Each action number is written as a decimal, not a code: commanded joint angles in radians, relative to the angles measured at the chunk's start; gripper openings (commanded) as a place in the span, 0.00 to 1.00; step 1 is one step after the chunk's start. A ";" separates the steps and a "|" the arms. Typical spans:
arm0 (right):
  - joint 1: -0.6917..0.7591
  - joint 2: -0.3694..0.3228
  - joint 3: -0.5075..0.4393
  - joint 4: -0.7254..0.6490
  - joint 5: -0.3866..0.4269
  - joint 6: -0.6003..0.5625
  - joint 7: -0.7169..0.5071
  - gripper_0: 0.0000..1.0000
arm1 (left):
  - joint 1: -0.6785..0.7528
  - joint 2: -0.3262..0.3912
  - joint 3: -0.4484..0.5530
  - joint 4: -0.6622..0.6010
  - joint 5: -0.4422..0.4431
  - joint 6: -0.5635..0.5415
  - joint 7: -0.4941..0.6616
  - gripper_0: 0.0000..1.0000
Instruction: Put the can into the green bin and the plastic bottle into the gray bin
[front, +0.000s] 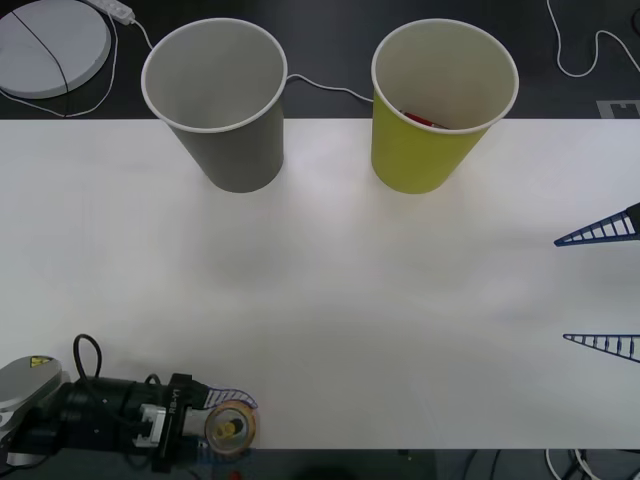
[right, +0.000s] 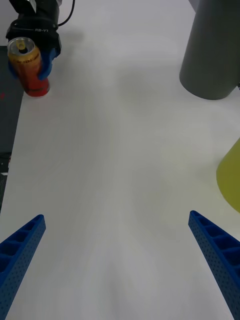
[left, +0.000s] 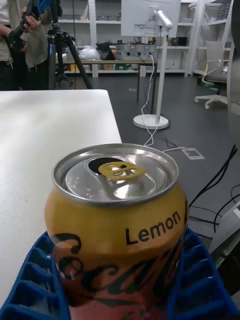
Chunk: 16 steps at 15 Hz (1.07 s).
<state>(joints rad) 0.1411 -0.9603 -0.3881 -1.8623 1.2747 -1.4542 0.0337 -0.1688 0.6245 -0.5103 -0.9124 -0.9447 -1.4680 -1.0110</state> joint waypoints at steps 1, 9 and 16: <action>0.000 0.000 0.000 0.000 0.000 0.000 0.000 1.00 | -0.001 0.000 0.007 0.000 0.000 0.000 0.002 0.00; 0.000 0.000 0.000 0.000 0.000 0.000 0.000 1.00 | -0.011 0.093 0.084 -0.092 -0.022 0.035 0.204 0.00; 0.000 0.000 0.000 0.000 0.000 0.000 0.000 1.00 | -0.009 0.245 0.202 -0.292 -0.135 0.107 0.522 0.00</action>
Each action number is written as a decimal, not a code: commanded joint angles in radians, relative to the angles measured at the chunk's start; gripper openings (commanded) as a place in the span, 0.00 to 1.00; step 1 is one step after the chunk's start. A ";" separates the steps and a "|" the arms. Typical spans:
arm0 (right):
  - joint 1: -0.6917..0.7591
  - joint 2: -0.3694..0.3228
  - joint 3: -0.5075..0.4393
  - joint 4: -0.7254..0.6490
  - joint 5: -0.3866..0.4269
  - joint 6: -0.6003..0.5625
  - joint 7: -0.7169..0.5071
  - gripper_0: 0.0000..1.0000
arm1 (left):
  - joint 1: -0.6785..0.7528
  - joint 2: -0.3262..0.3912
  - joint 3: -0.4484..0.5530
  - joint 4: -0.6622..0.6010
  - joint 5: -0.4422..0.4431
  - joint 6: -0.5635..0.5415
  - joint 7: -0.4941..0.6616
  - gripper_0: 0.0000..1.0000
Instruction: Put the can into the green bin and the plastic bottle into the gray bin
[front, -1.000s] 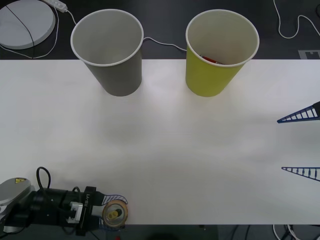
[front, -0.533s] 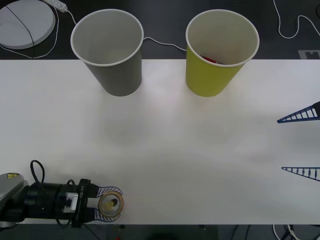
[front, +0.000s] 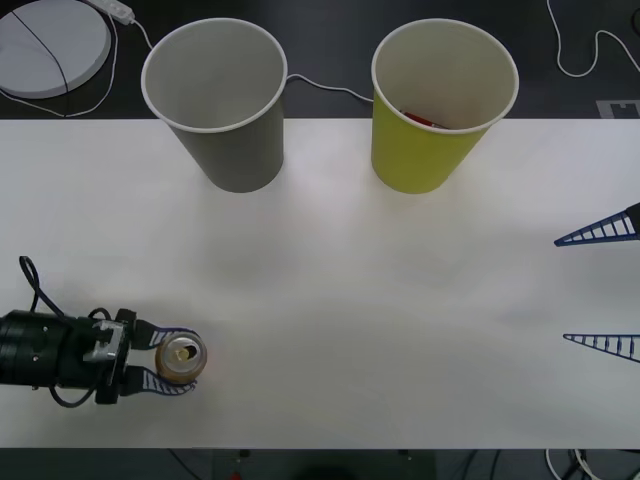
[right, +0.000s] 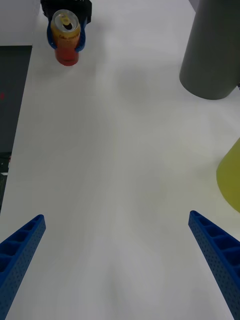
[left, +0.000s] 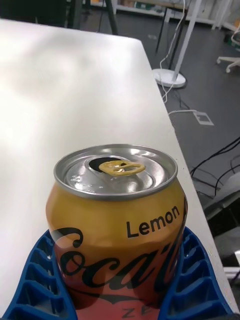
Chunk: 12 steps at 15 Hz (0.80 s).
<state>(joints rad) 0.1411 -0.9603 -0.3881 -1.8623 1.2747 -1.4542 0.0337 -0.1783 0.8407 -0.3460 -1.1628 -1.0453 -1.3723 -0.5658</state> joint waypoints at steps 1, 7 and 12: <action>0.000 0.000 0.000 0.000 0.000 0.000 0.000 1.00 | 0.000 0.047 0.051 -0.060 -0.042 0.018 0.119 0.00; 0.000 0.000 0.000 0.000 0.000 0.000 0.000 1.00 | 0.000 0.164 0.144 -0.276 -0.206 0.067 0.382 0.00; 0.000 0.000 0.000 0.000 0.000 0.000 0.000 1.00 | 0.000 0.258 0.199 -0.480 -0.340 0.107 0.643 0.00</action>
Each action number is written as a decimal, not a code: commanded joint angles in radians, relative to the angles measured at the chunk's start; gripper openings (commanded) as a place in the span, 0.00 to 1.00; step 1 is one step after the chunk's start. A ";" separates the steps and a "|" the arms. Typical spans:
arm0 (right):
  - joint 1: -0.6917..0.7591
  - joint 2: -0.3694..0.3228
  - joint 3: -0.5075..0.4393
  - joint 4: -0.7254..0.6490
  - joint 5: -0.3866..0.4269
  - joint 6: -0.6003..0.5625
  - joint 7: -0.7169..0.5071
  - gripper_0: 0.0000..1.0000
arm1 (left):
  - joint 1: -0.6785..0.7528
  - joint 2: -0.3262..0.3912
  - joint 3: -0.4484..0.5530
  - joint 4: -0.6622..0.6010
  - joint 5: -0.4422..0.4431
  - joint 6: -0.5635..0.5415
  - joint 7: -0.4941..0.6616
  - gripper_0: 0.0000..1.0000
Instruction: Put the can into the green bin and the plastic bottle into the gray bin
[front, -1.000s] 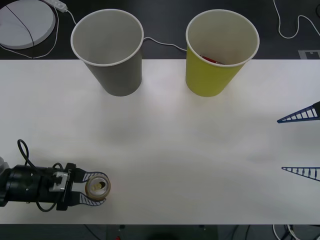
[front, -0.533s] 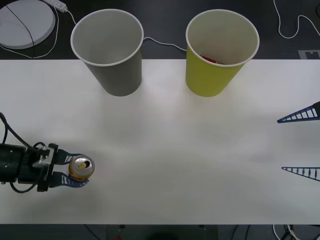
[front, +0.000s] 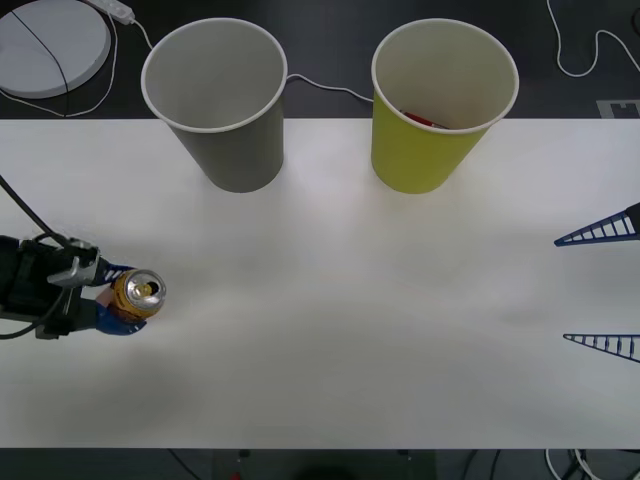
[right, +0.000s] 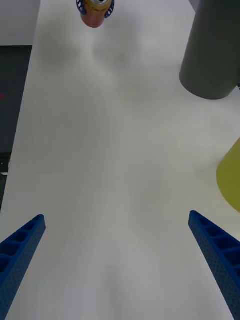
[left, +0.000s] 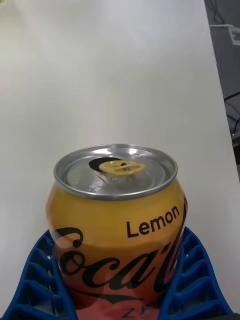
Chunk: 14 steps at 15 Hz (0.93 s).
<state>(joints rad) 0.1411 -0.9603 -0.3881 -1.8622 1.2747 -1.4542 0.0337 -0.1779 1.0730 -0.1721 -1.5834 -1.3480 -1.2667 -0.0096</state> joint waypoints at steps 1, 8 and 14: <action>0.000 0.000 0.000 0.000 0.000 0.000 0.000 1.00 | 0.000 0.031 0.040 -0.087 -0.056 0.001 0.128 0.00; 0.000 0.000 0.000 0.000 0.000 0.000 0.000 1.00 | 0.000 0.117 0.135 -0.204 -0.092 0.001 0.361 0.00; 0.000 0.000 0.000 0.000 0.000 0.000 0.000 1.00 | -0.021 0.186 0.203 -0.333 -0.126 -0.033 0.585 0.00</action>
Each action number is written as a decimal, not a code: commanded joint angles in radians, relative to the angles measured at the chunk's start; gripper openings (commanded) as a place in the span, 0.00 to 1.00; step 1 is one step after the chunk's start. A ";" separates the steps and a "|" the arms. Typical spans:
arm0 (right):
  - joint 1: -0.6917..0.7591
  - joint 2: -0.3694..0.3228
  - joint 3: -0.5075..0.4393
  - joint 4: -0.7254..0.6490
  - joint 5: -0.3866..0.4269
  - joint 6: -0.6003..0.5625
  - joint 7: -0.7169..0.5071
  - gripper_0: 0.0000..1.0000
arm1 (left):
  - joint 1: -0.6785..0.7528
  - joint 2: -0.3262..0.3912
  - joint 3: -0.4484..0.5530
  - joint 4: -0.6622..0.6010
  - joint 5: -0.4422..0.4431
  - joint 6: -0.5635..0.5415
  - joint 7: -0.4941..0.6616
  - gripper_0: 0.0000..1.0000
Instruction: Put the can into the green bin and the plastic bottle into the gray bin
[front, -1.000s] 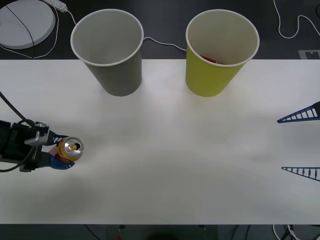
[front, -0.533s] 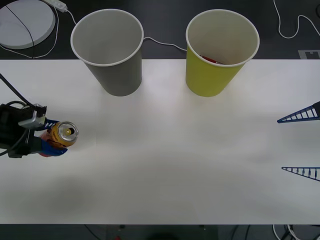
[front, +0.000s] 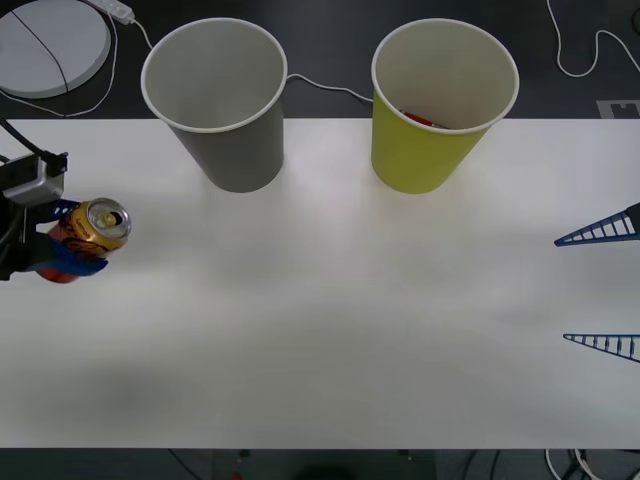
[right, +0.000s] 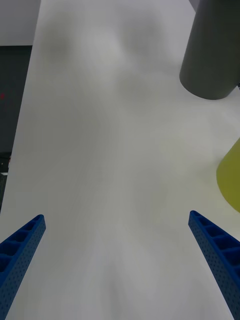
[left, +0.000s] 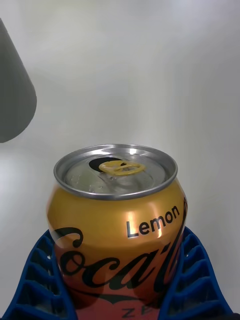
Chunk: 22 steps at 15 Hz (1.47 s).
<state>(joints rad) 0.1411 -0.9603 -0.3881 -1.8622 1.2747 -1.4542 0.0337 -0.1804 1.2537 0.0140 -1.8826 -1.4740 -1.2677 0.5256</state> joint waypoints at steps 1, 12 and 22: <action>0.000 0.000 0.000 0.000 0.000 0.000 0.000 1.00 | -0.045 0.009 0.017 -0.049 0.000 -0.065 0.071 0.00; 0.000 0.000 0.000 0.000 0.000 0.000 0.000 1.00 | -0.620 0.015 -0.318 -0.144 -0.002 -0.145 0.539 0.00; 0.000 0.000 0.000 0.000 0.000 0.000 0.000 1.00 | -1.272 -0.192 -0.852 0.189 0.006 -0.045 0.744 0.00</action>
<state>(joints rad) 0.1411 -0.9603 -0.3881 -1.8622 1.2747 -1.4542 0.0337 -1.4116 1.0842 -0.8008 -1.7242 -1.4687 -1.3321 1.2566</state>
